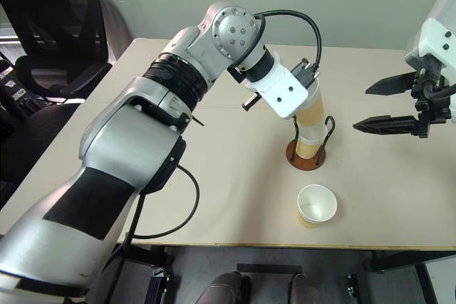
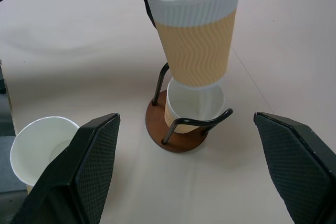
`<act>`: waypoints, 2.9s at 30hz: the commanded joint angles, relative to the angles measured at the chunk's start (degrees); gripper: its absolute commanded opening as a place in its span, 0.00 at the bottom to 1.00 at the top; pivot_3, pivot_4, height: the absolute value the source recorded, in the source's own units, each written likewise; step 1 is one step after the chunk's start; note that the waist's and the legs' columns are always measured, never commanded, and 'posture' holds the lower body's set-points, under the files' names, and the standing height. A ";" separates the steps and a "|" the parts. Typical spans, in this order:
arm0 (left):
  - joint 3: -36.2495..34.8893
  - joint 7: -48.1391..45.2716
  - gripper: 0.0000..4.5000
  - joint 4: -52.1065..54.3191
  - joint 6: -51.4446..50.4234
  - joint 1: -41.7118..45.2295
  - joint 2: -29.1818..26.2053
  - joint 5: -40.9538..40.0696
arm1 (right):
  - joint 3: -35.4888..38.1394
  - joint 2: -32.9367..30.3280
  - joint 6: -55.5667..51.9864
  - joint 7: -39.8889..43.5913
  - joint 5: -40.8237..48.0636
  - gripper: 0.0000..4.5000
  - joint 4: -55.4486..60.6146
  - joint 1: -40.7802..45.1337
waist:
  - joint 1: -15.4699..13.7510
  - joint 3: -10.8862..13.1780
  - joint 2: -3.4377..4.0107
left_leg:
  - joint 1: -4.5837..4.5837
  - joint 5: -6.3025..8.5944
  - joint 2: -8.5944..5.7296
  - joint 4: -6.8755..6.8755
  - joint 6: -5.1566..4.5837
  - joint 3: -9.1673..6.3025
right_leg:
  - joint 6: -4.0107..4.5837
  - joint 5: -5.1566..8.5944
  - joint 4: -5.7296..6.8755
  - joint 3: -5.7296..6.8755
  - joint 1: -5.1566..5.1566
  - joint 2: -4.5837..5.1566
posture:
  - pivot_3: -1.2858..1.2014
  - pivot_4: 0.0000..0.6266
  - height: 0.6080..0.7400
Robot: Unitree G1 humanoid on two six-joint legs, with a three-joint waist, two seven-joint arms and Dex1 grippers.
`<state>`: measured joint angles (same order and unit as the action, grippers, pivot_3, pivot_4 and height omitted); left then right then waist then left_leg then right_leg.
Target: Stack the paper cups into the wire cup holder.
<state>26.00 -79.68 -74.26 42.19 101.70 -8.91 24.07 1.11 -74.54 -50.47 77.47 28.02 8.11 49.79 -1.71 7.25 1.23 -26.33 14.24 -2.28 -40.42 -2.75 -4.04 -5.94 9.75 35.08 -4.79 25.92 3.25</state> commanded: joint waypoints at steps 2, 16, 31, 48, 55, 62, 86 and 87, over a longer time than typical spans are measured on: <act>0.36 2.84 0.02 0.19 1.13 0.81 0.33 1.14 | 2.69 -1.10 -0.23 -0.47 1.16 0.92 1.58 0.25 | 0.00 0.00 0.00 | 0.00 -0.01 0.00 0.00 0.01 0.01 | 0.00 0.00 0.00 0.01 0.00 -0.01 | 0.52 0.24 1.00; 2.31 8.14 0.02 -0.81 0.93 0.60 1.75 4.13 | 3.29 -1.34 -0.90 -1.41 2.28 0.92 2.46 -0.51 | -0.04 0.00 0.00 | 0.01 -0.06 -0.01 -0.09 0.10 0.02 | -0.06 -0.01 0.02 0.00 -0.04 0.00 | 0.52 0.24 1.00; 3.41 8.71 0.02 -1.21 0.47 -0.06 2.38 5.62 | 3.22 -1.65 -1.39 -2.06 3.14 0.92 2.86 -0.44 | -0.05 0.00 0.00 | 0.01 -0.06 -0.02 -0.14 0.10 0.01 | -0.07 -0.02 0.05 0.00 -0.05 -0.01 | 0.52 0.24 1.00; 5.25 7.87 0.22 -1.49 0.19 -0.72 2.61 7.86 | 3.73 -1.99 -1.37 -2.91 3.87 0.92 3.44 -1.74 | -0.05 0.00 0.00 | 0.05 -0.06 -0.01 -0.18 0.09 0.02 | -0.09 -0.03 0.08 0.00 -0.10 -0.01 | 0.52 0.24 1.00; 1.81 6.10 0.77 -1.40 -0.74 -0.51 3.00 3.96 | 3.26 -2.22 -0.89 -2.64 3.57 0.92 3.10 -2.03 | -0.06 0.00 0.00 | 0.06 -0.02 -0.01 -0.19 0.01 0.01 | -0.10 -0.04 0.10 0.00 -0.10 -0.01 | 0.52 0.24 1.00; -6.00 1.52 1.00 -1.35 -5.27 0.49 1.39 -3.57 | 2.99 -2.90 -1.33 -2.55 3.43 0.92 3.01 -2.78 | -0.06 0.00 0.00 | 0.05 -0.04 -0.01 -0.19 0.03 0.04 | -0.11 -0.03 0.09 0.00 -0.09 -0.01 | 0.52 0.24 1.00; 18.47 -12.82 1.00 37.23 -47.76 -15.79 -34.45 -67.65 | 12.48 -6.99 -7.65 -6.62 14.01 0.92 29.40 -27.11 | 0.13 -0.09 0.12 | 0.15 -0.26 0.02 -0.26 0.33 -0.01 | -0.04 0.08 0.24 0.07 -0.14 -0.06 | 0.52 0.24 1.00; 20.13 -12.82 1.00 40.14 -48.75 -16.56 -36.42 -70.20 | 12.83 -6.84 -7.00 -6.91 13.89 0.92 29.97 -28.21 | 0.28 -0.10 0.11 | 0.23 -0.25 0.04 -0.21 0.37 0.00 | -0.03 0.09 0.25 0.17 -0.20 -0.17 | 0.52 0.24 1.00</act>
<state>44.08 -90.84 -39.89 -4.33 84.97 -44.11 -40.64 10.87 -80.57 -59.58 70.65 42.84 36.39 21.70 -1.43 7.15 1.34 -26.01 13.98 -2.33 -40.60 -2.36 -3.93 -5.99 9.84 35.39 -4.50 25.69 2.95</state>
